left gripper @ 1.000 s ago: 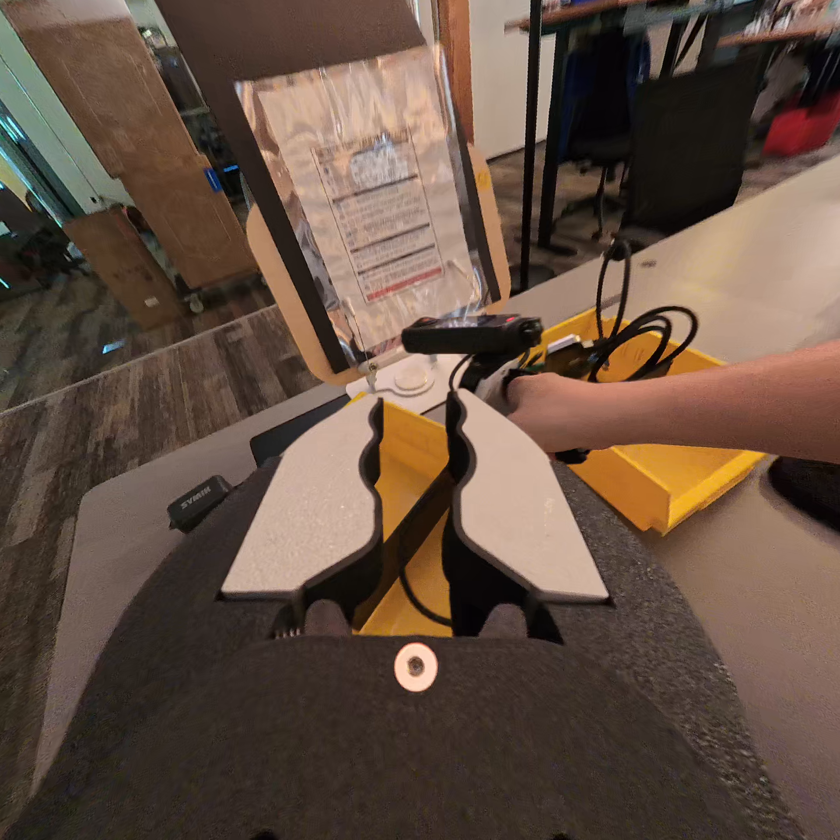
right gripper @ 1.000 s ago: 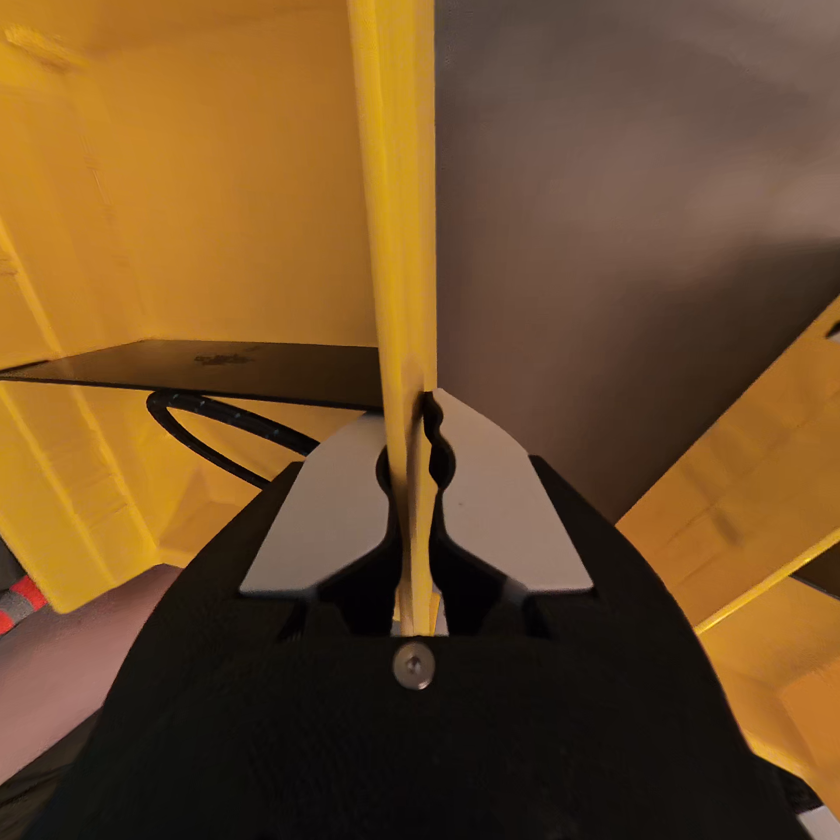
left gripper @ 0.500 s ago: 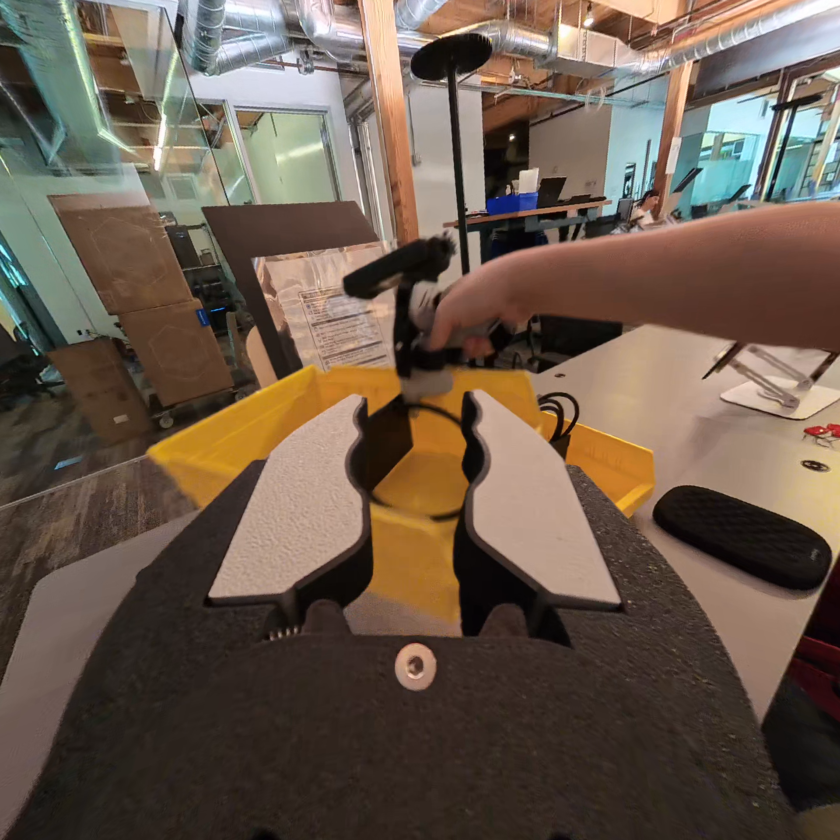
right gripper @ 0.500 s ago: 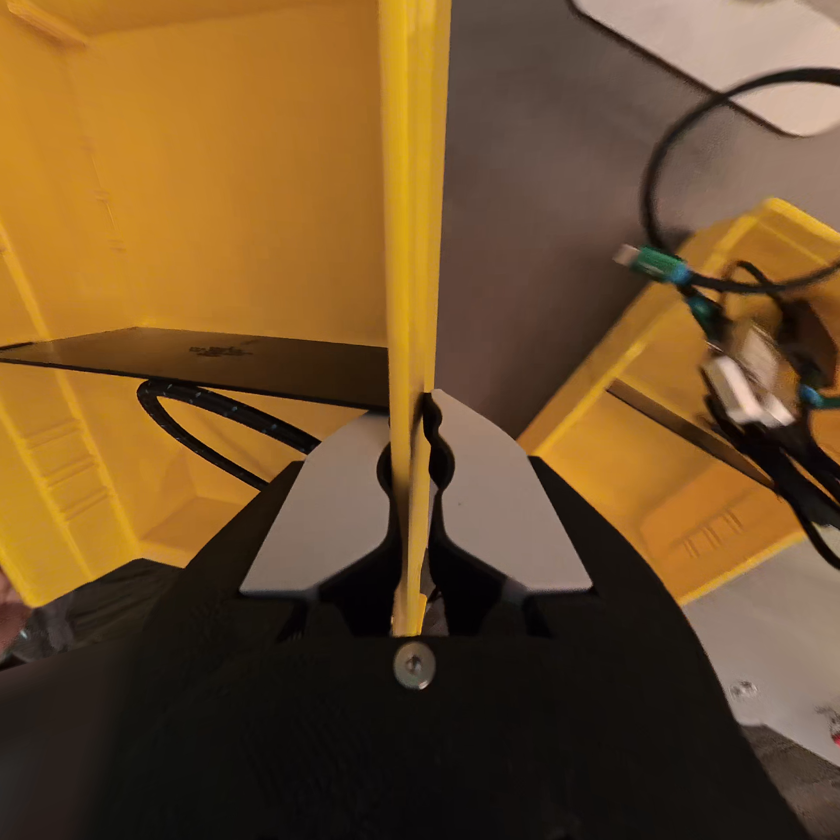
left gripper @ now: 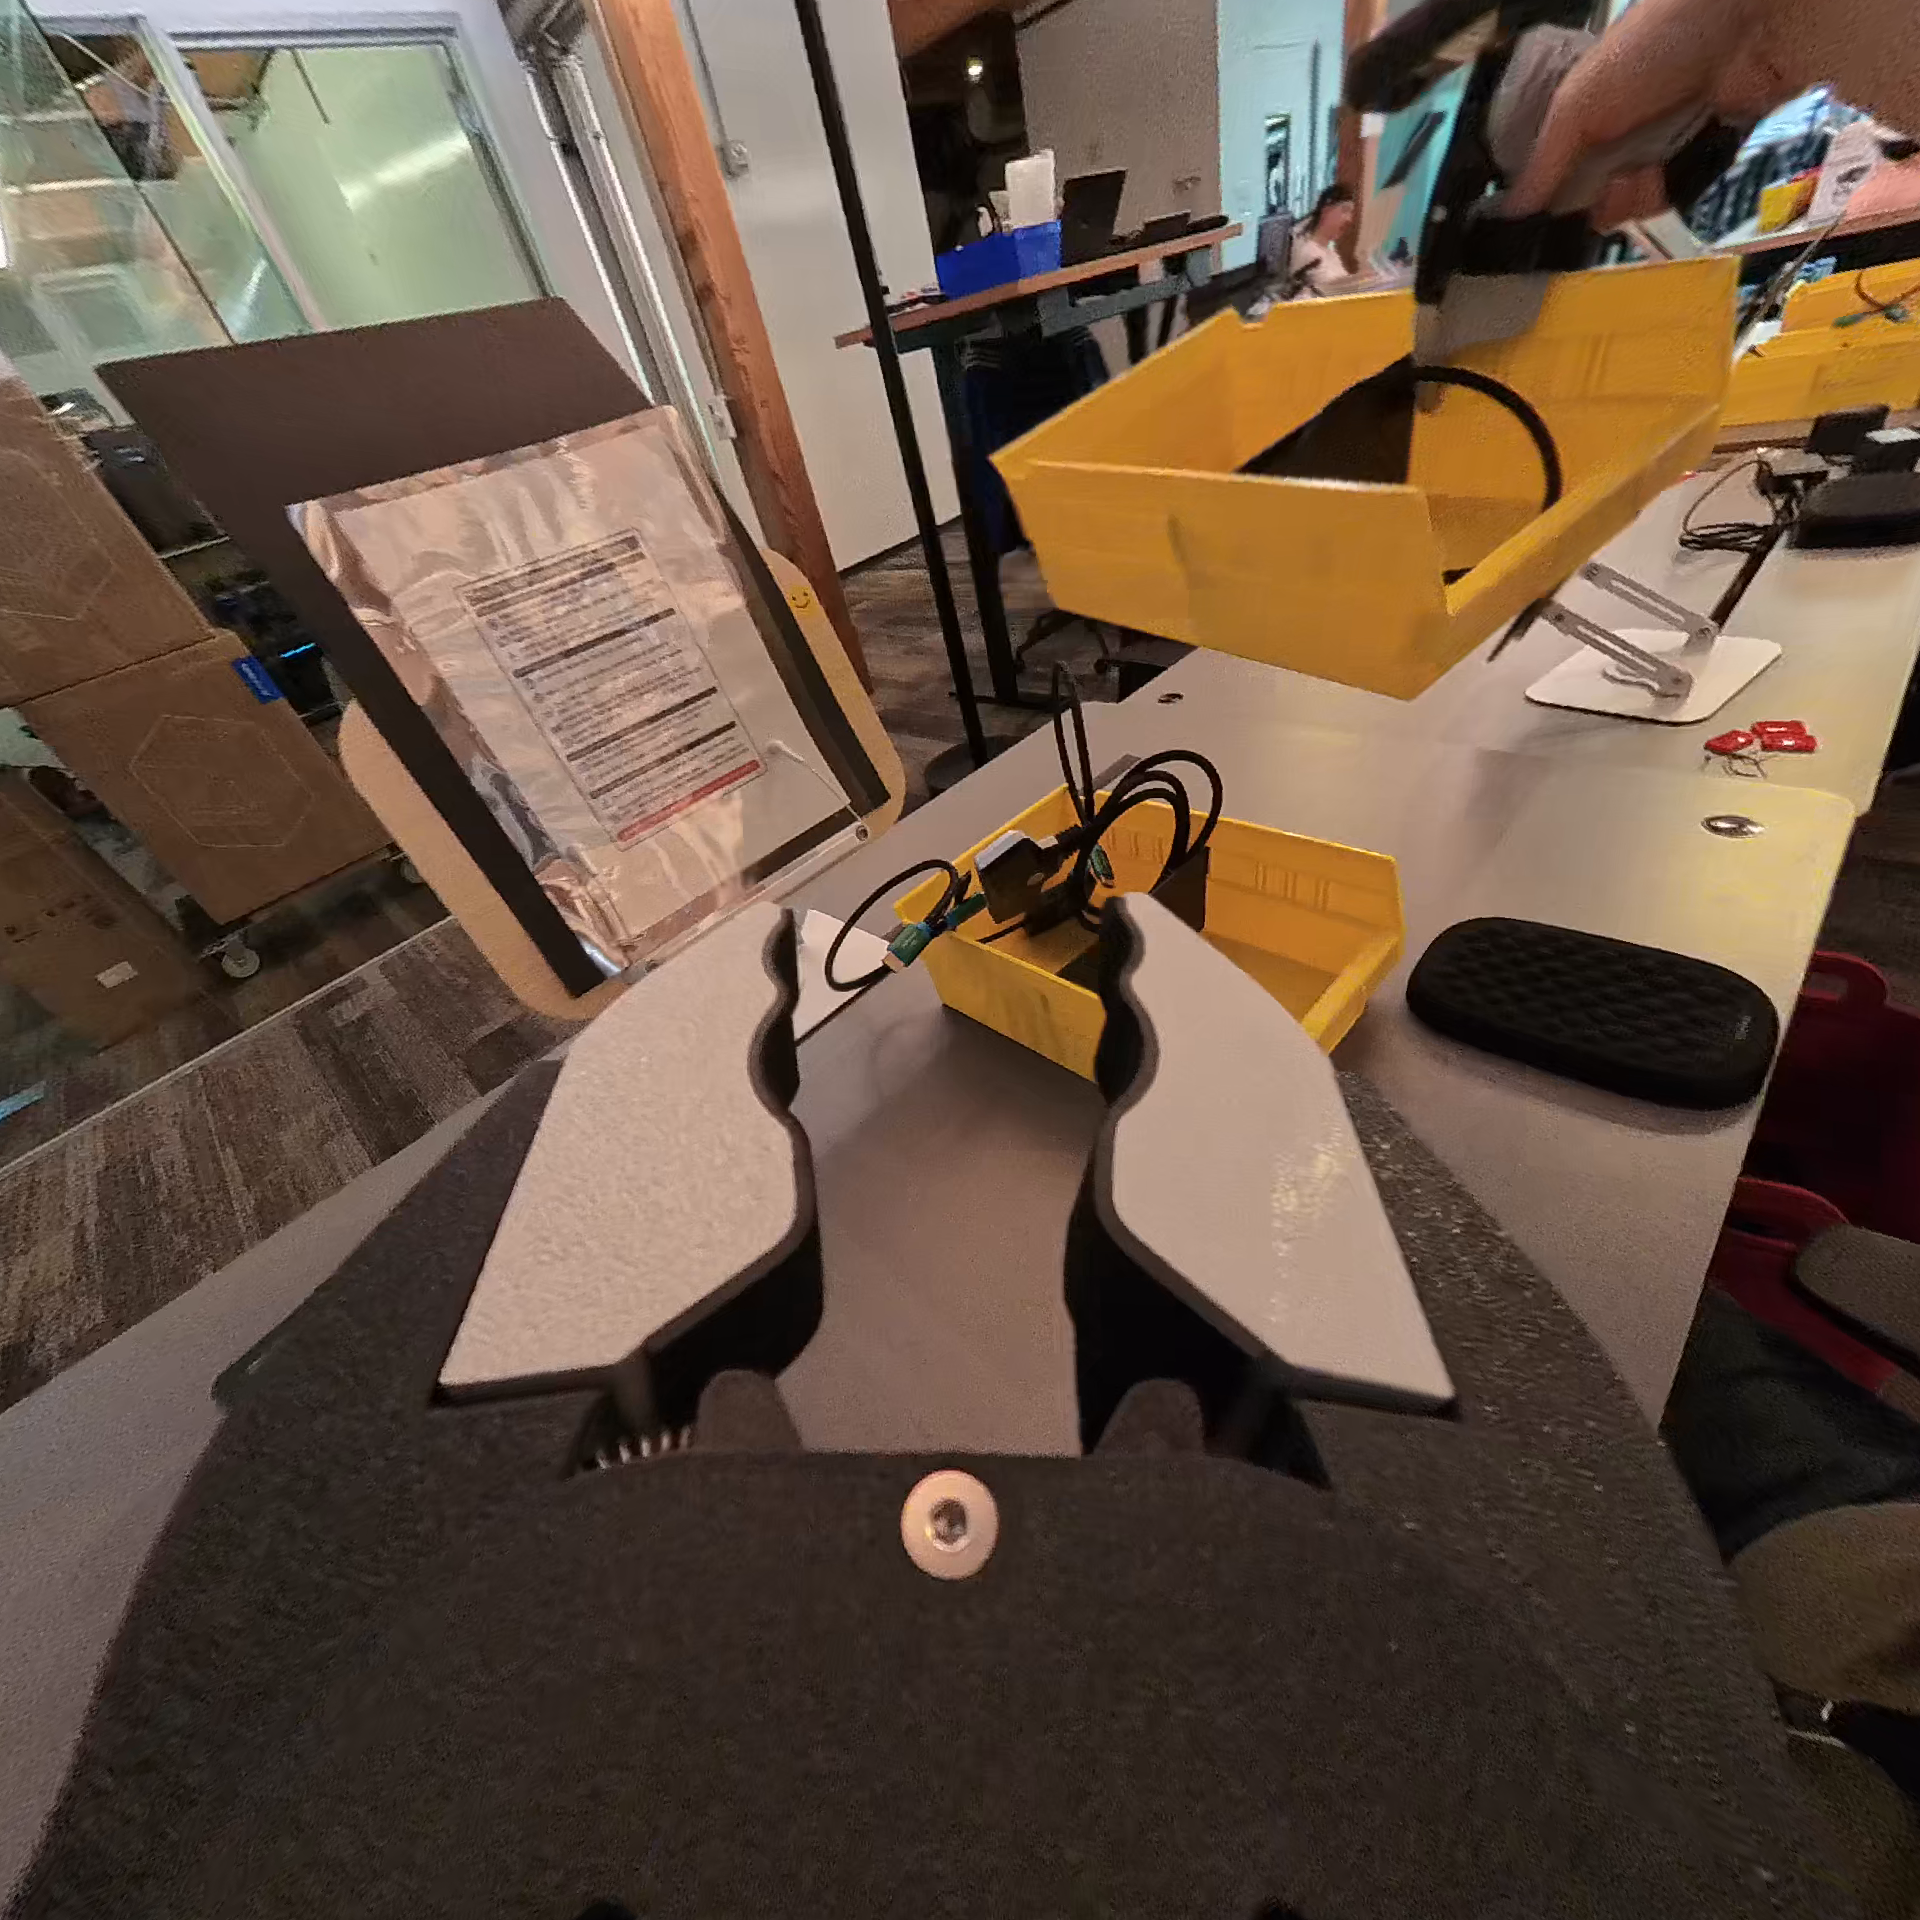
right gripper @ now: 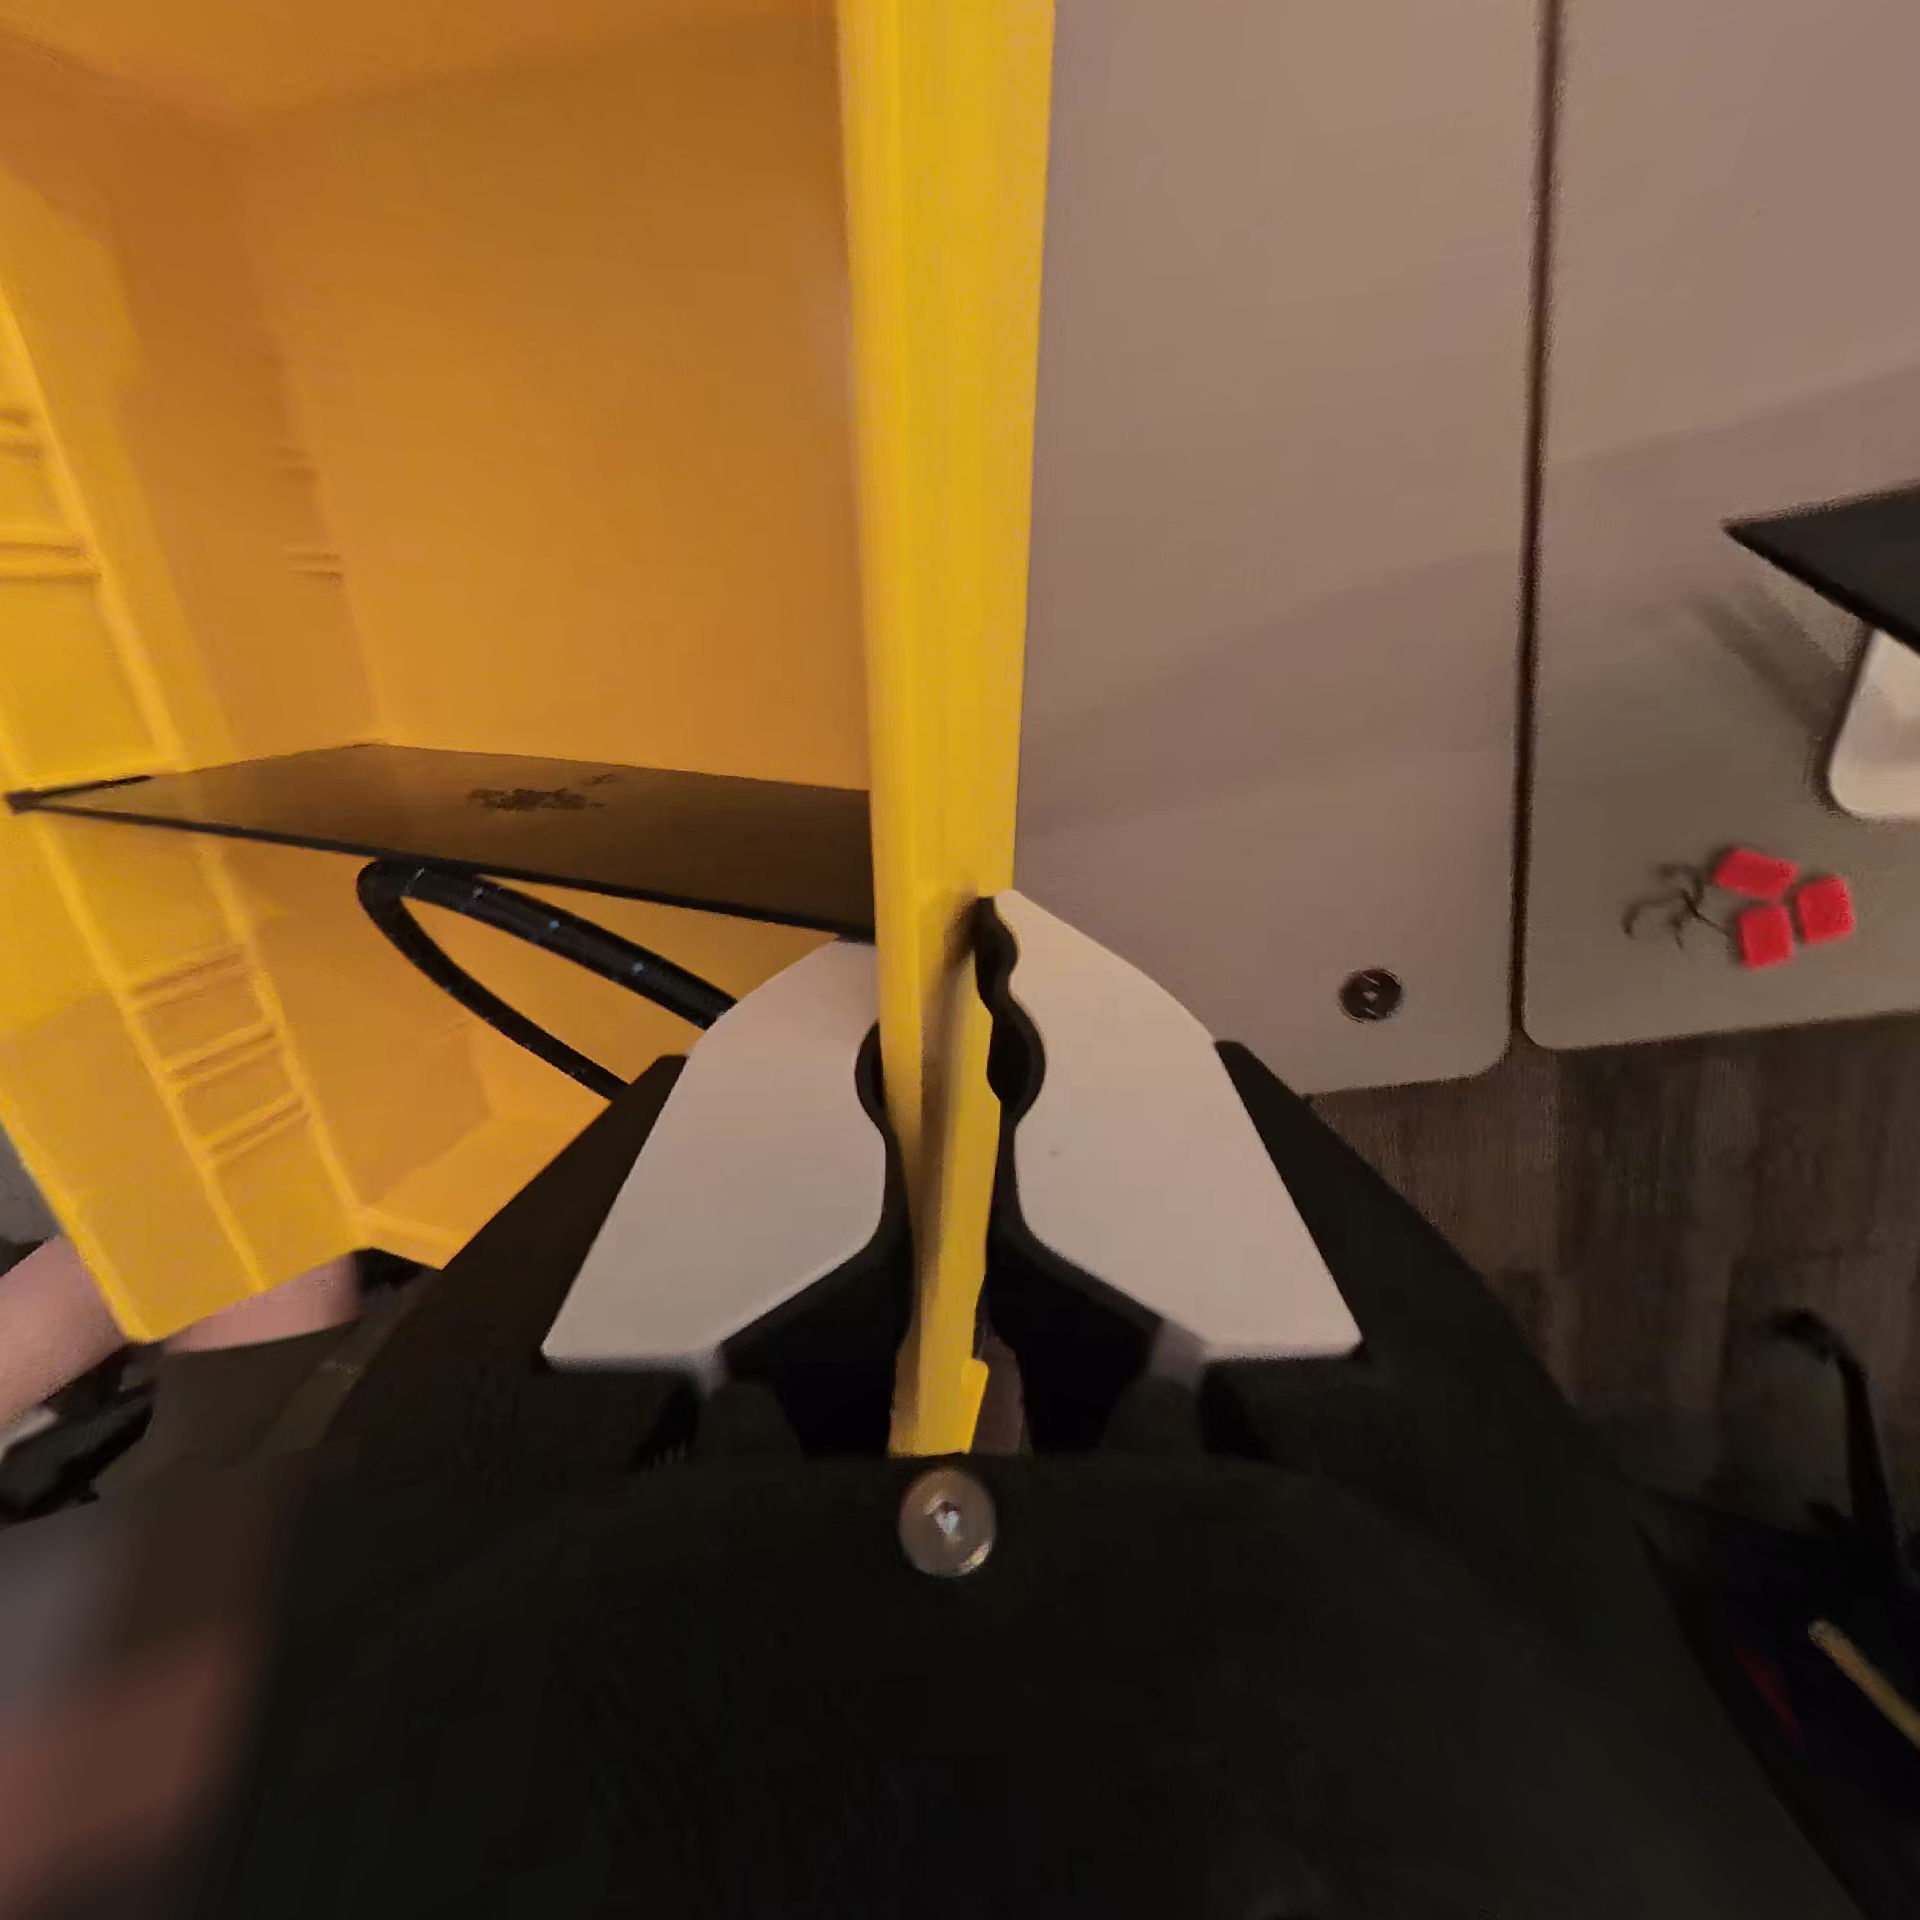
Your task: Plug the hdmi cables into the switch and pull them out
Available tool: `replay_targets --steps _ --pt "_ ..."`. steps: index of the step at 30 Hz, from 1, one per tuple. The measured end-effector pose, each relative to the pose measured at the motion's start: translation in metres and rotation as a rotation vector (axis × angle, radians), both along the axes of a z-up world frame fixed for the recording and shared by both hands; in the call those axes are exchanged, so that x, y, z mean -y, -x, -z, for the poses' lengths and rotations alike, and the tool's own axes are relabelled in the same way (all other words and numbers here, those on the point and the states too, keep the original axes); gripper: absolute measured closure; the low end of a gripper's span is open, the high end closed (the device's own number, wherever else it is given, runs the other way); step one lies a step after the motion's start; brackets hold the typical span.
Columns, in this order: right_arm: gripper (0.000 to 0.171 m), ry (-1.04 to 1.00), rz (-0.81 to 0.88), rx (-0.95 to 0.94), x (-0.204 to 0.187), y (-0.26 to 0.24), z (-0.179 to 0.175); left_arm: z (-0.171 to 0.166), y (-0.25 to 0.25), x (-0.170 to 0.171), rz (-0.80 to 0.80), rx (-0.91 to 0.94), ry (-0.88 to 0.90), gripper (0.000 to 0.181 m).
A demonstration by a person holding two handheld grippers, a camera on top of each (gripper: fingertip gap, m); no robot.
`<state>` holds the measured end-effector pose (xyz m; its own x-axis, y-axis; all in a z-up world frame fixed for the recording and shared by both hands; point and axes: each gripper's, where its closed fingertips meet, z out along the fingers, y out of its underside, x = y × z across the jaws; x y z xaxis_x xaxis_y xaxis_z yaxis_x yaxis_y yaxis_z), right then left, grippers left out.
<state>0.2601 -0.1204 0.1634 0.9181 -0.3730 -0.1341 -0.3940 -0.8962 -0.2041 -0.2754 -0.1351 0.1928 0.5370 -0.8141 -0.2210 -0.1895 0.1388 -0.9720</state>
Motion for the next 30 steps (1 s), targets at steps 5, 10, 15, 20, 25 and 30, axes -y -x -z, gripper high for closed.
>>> replay_targets --steps 5,10,15,20,25,30 --pt "0.158 0.049 0.147 -0.019 0.043 -0.083 0.08 0.007 -0.024 -0.015 0.064 -0.021 0.068 0.118" --pt "0.157 0.02 0.175 -0.093 0.04 -0.117 0.173 0.076 -0.081 -0.055 0.136 -0.27 0.326 0.12" --pt "0.157 0.004 0.176 -0.147 0.021 -0.129 0.221 0.177 -0.16 -0.091 0.188 -0.419 0.756 0.136" --pt "0.156 -0.044 0.125 -0.041 -0.002 -0.143 0.237 0.234 -0.193 -0.126 0.063 -0.586 0.838 0.145" --pt "0.157 -0.142 0.122 -0.087 -0.018 -0.135 0.26 0.238 -0.218 -0.138 0.027 -0.586 1.038 0.139" --pt "0.162 -0.113 0.107 -0.11 -0.027 -0.13 0.281 0.279 -0.218 -0.135 -0.058 -0.876 1.161 0.125"
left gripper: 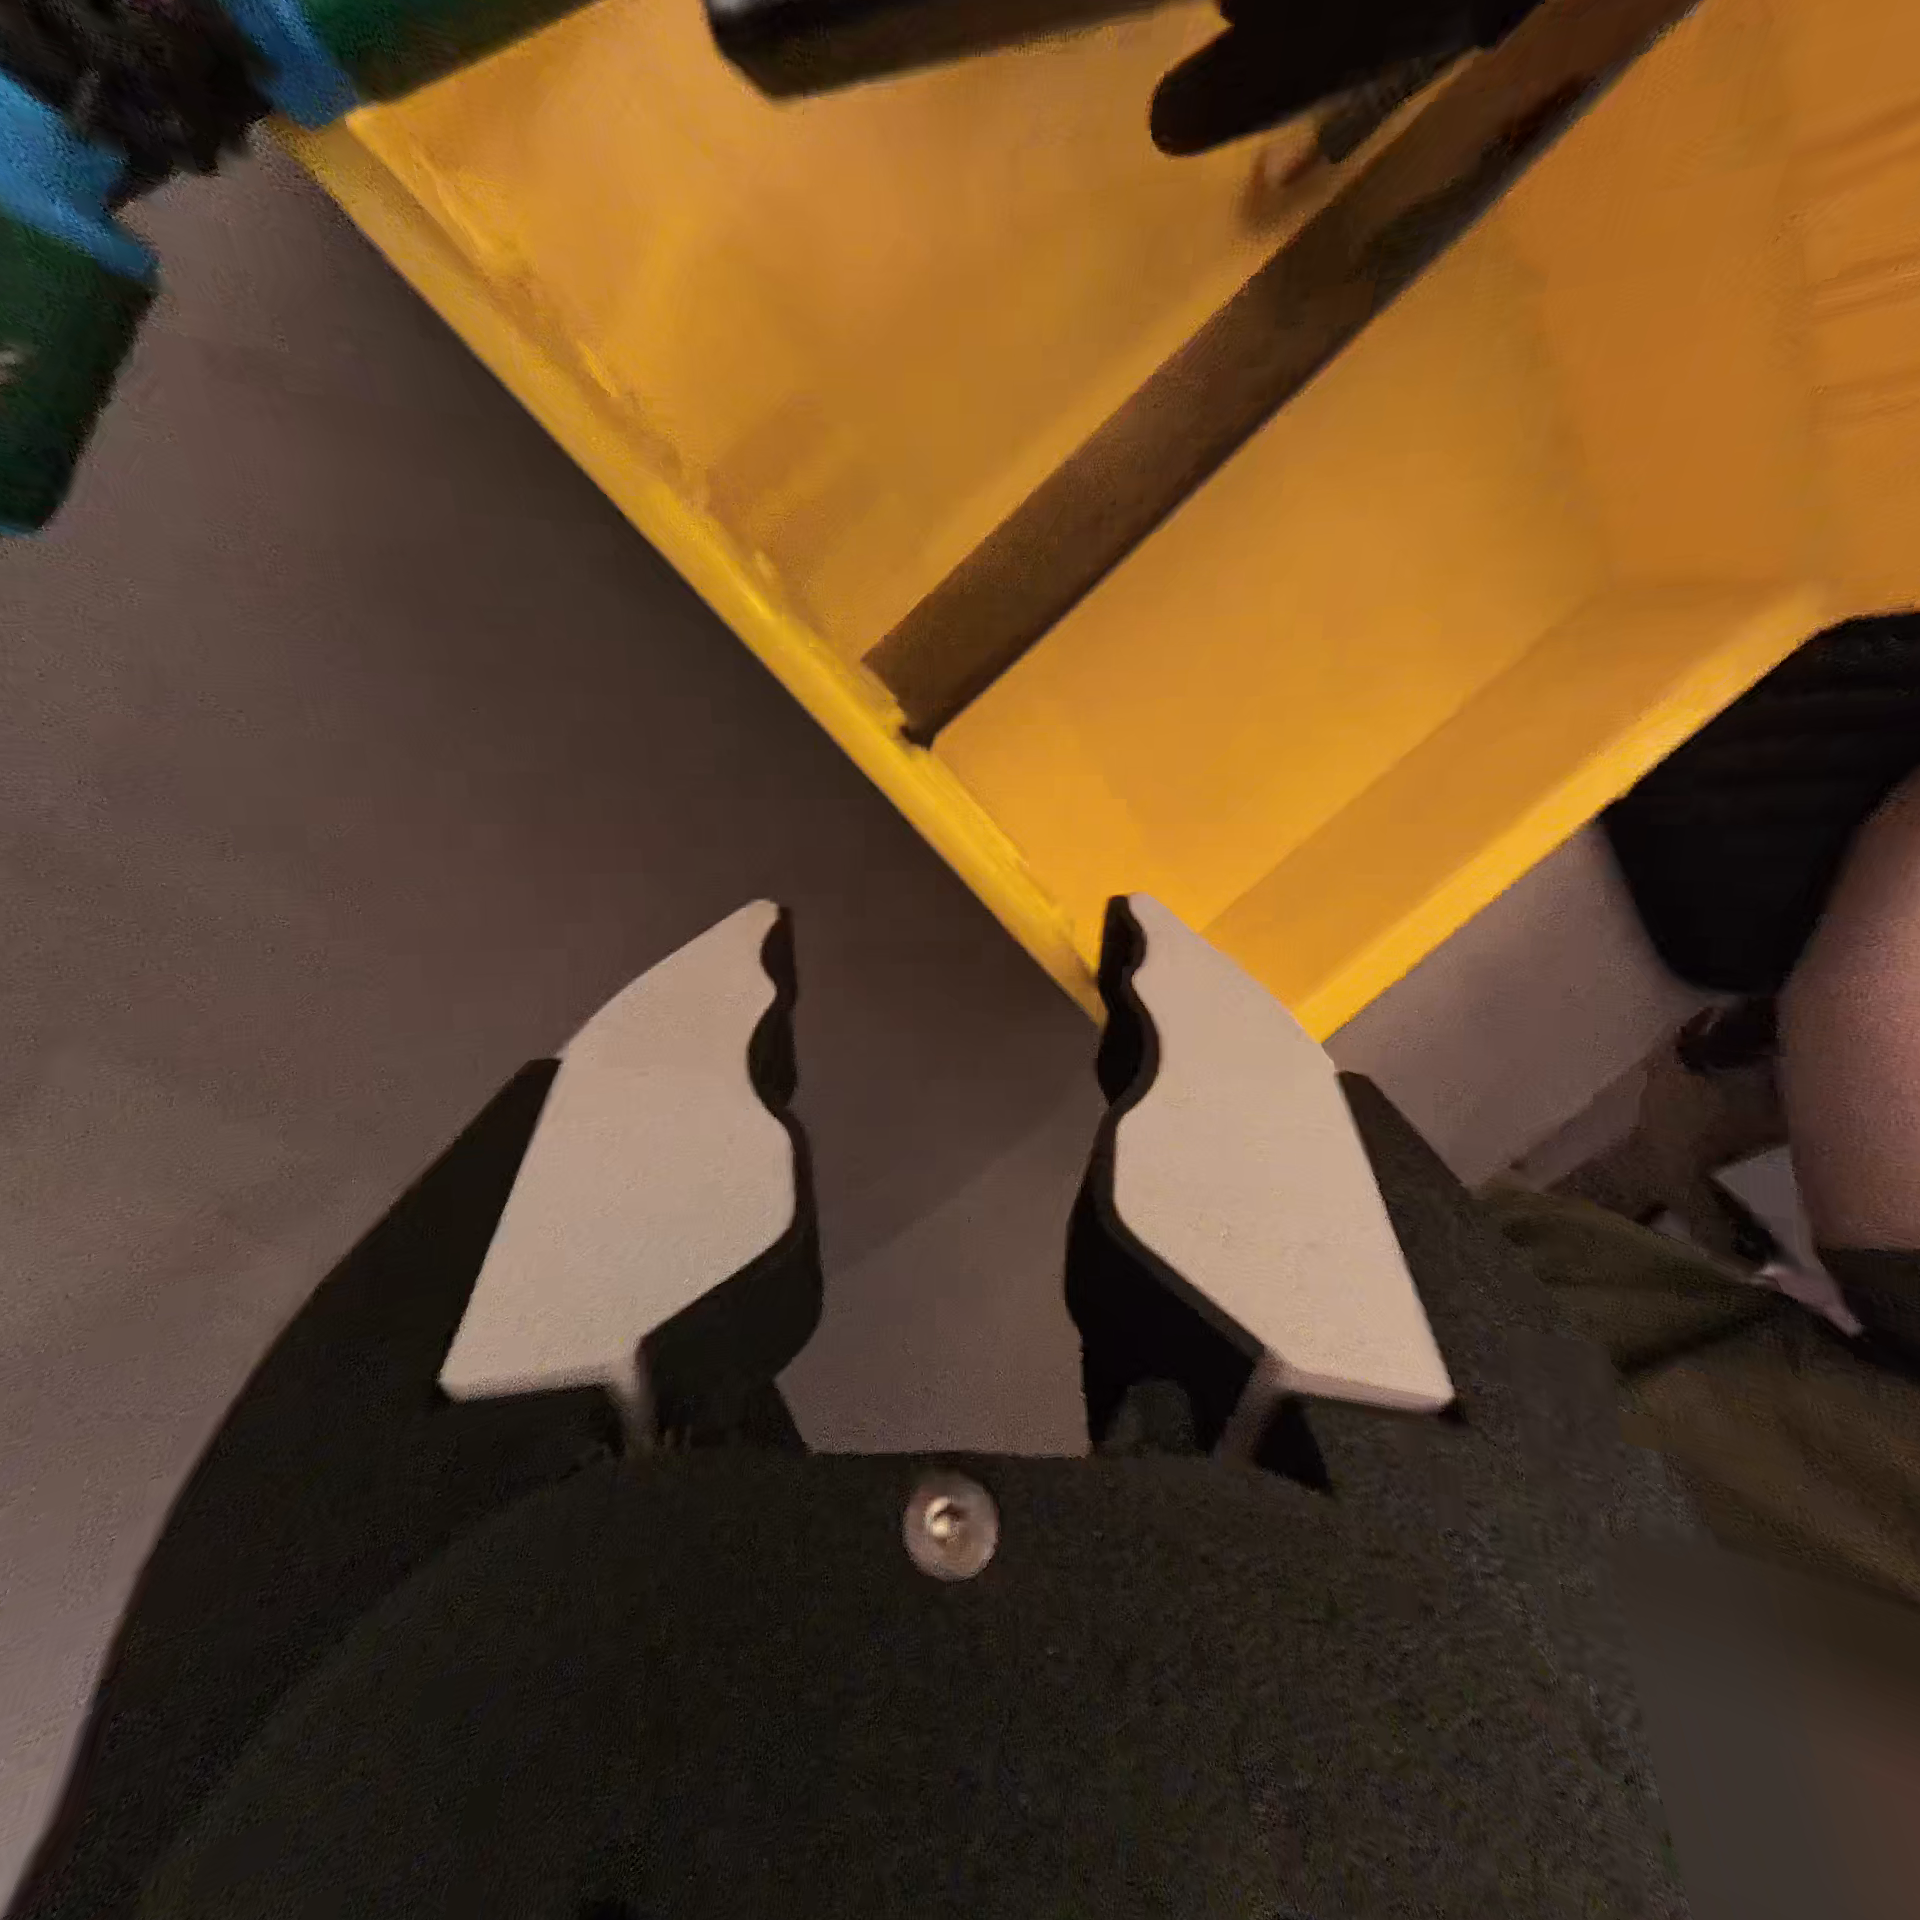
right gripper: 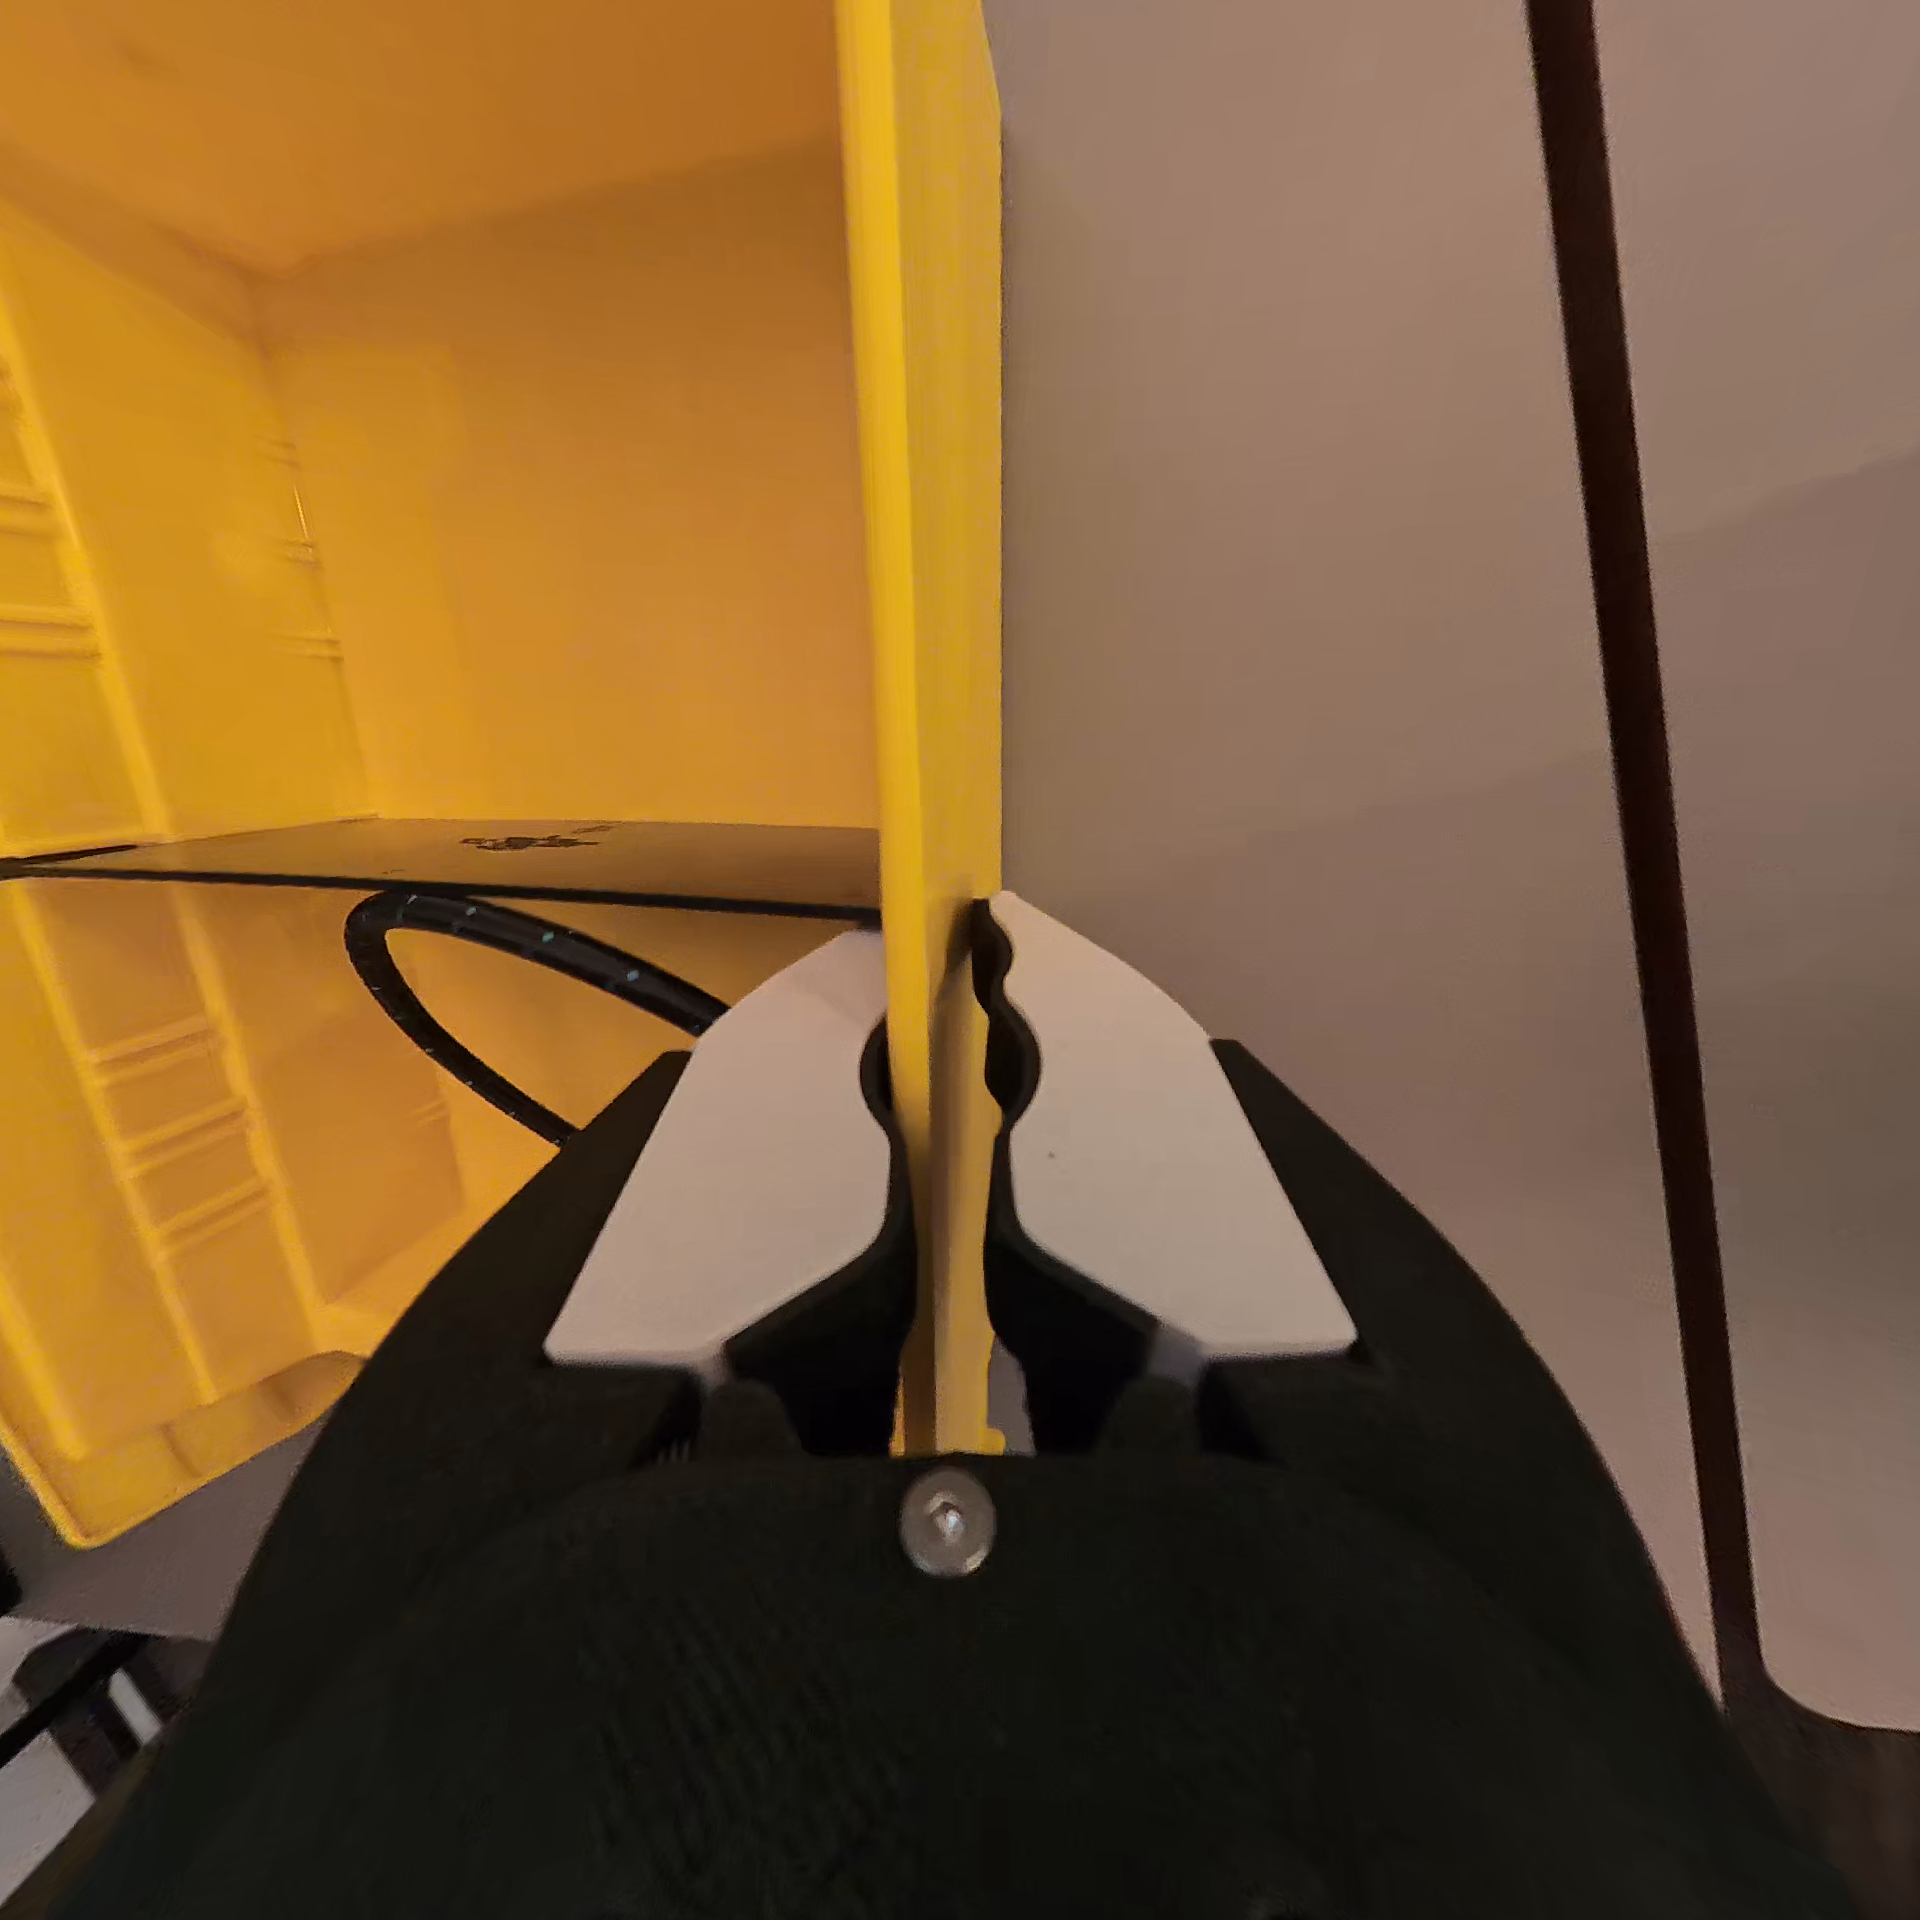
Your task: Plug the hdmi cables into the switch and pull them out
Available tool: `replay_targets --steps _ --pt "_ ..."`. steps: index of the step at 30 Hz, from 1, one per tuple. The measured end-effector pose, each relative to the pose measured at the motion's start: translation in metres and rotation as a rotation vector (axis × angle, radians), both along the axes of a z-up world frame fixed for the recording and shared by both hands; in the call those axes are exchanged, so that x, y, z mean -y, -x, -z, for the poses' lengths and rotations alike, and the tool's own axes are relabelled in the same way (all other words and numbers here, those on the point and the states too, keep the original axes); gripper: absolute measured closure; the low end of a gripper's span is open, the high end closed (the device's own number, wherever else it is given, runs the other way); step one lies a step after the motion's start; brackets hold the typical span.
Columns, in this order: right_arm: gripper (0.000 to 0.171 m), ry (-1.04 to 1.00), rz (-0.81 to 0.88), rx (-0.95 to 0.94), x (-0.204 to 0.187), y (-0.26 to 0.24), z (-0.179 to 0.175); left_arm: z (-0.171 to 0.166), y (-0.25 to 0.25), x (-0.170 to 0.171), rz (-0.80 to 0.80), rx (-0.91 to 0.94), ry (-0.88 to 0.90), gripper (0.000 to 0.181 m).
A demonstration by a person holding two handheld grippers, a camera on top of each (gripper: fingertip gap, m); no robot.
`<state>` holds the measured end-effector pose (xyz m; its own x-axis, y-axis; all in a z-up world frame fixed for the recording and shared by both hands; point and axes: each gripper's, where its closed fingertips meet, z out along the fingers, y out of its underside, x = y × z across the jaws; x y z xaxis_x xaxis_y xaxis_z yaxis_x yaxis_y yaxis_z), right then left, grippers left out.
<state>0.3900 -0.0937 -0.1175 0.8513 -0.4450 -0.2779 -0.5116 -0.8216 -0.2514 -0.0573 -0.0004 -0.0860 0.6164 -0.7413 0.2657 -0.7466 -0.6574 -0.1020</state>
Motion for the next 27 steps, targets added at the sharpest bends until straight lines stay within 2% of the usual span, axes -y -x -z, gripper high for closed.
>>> replay_targets --steps 2,3,5,9,11,15,17,20,23,27 --pt "0.162 -0.001 -0.044 0.036 -0.003 -0.001 -0.003 0.012 -0.008 0.008 -0.009 -0.033 0.071 0.133" --pt "0.162 0.008 -0.062 0.045 -0.003 -0.001 -0.004 0.016 -0.012 0.015 -0.011 -0.046 0.128 0.126" --pt "0.162 0.035 -0.104 0.072 -0.001 0.0 -0.004 0.021 -0.018 0.022 -0.023 -0.075 0.193 0.137" --pt "0.161 0.05 -0.157 0.054 -0.002 0.009 -0.002 0.024 -0.014 0.014 -0.033 -0.151 0.167 0.142" --pt "0.162 0.053 -0.166 0.056 -0.005 0.011 -0.001 0.026 -0.005 0.004 -0.065 -0.17 0.146 0.152" --pt "0.161 0.064 -0.216 0.026 -0.008 0.026 0.0 0.03 0.03 -0.027 -0.051 -0.223 -0.025 0.172" --pt "0.161 0.086 -0.243 0.033 -0.008 0.033 0.0 0.03 0.042 -0.031 -0.1 -0.167 0.001 0.175" --pt "0.161 0.098 -0.272 0.025 -0.014 0.046 0.0 0.028 0.061 -0.033 -0.235 -0.038 0.092 0.173" --pt "0.16 0.093 -0.321 0.013 -0.022 0.061 -0.001 0.028 0.103 -0.04 -0.247 -0.059 0.039 0.175" --pt "0.161 0.119 -0.359 0.036 -0.032 0.076 -0.001 0.027 0.161 -0.049 -0.386 0.004 0.07 0.17"
